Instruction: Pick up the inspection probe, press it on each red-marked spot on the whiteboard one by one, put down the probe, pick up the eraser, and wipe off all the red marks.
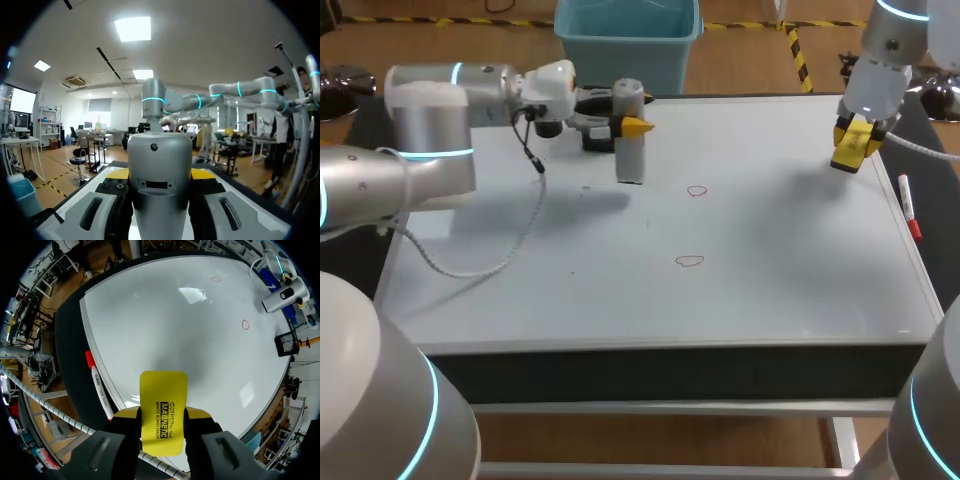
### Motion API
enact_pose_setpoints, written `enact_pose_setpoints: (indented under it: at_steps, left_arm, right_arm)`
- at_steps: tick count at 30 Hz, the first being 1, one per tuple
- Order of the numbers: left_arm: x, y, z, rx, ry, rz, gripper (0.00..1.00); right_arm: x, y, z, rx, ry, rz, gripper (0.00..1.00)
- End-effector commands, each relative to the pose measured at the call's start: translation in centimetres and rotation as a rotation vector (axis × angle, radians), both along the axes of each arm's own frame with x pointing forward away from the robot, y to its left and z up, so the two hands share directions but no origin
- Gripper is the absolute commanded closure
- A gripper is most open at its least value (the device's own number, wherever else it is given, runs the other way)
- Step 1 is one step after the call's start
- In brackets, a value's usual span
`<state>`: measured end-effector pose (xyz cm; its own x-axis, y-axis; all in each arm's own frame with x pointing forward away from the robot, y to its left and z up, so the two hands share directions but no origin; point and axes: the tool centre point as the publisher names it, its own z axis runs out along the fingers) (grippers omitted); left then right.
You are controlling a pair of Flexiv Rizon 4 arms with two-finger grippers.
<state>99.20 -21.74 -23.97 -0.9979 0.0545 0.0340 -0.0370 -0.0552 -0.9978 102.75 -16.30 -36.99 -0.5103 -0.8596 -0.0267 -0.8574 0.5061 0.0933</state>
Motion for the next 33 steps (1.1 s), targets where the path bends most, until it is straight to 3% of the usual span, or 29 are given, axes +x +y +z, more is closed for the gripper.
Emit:
enact_pose_setpoints:
  at_steps: [1,12,19,33]
  left_arm:
    - [-0.1,-2.5,-0.2,0.002,0.005,0.009,1.0]
    - [-0.3,-6.2,-1.4,0.015,0.006,0.049,1.0]
    - [-0.5,-7.9,-1.7,-0.02,0.011,0.03,1.0]
    - [-0.2,-9.5,-2.2,-0.033,-0.005,0.025,1.0]
  right_arm:
    - [0.1,-0.1,0.1,-0.003,0.0,0.003,1.0]
    - [0.1,-0.1,0.1,-0.003,0.0,0.003,1.0]
    - [0.1,-0.1,0.1,-0.003,0.0,0.003,1.0]
    - [0.1,-0.1,0.1,-0.003,0.0,0.003,1.0]
